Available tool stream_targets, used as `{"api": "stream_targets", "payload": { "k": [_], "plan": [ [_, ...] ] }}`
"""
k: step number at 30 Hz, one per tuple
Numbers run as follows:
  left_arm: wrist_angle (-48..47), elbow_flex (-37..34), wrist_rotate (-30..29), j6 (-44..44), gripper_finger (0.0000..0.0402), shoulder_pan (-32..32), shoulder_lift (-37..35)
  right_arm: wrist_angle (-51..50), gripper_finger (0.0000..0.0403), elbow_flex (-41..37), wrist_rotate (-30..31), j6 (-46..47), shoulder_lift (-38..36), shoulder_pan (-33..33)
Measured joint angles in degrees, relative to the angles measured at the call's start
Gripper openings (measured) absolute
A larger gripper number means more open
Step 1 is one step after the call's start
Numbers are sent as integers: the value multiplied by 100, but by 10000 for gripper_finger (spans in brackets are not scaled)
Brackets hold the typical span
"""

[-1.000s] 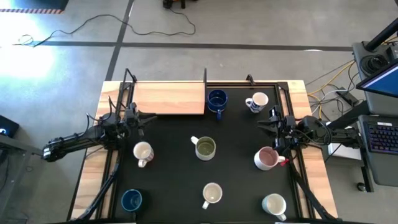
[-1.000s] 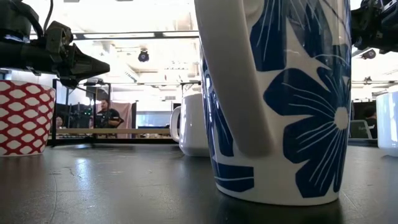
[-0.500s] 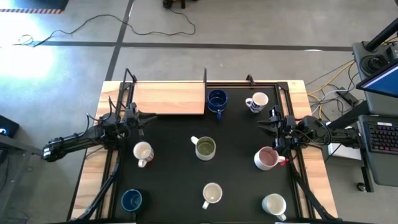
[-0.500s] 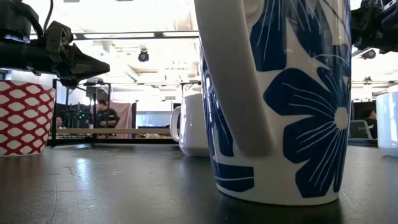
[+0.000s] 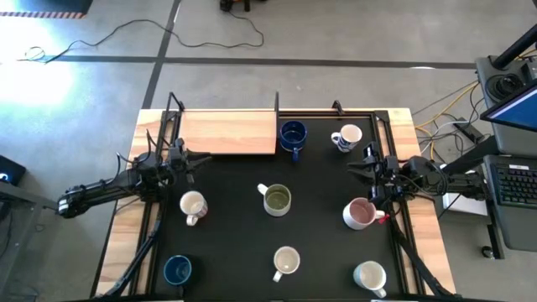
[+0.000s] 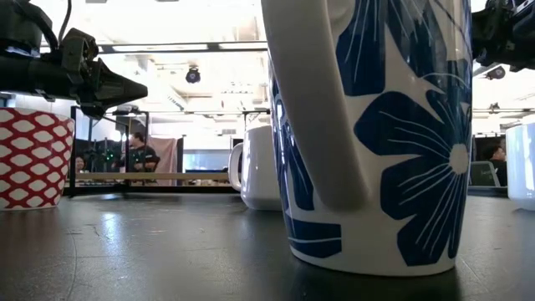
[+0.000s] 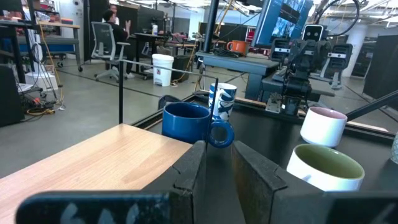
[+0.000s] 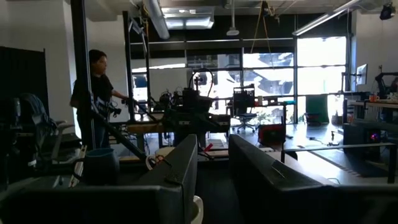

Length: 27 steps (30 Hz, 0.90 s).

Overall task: Place coffee mugs
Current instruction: Put the top blue patterned mug on the shelf

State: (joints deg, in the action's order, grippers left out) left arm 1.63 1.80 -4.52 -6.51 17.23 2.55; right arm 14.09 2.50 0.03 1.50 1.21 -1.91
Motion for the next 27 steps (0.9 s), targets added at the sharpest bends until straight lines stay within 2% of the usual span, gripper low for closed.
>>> {"api": "stream_targets", "payload": {
  "k": [6, 12, 24, 27],
  "plan": [
    [-1, 0, 0, 0, 62, 0, 0, 25, 84, 0, 28, -8, 1, 0],
    [1, 0, 1, 1, 62, 0, 0, 79, 84, 0, 451, 16, 2, 2],
    [1, 0, 1, 0, 62, 0, 0, 623, 84, 0, 490, 808, 9, 0],
    [2, 0, 1, 1, 62, 0, 0, 768, 84, 2, 896, 984, 61, 1]
  ]
}}
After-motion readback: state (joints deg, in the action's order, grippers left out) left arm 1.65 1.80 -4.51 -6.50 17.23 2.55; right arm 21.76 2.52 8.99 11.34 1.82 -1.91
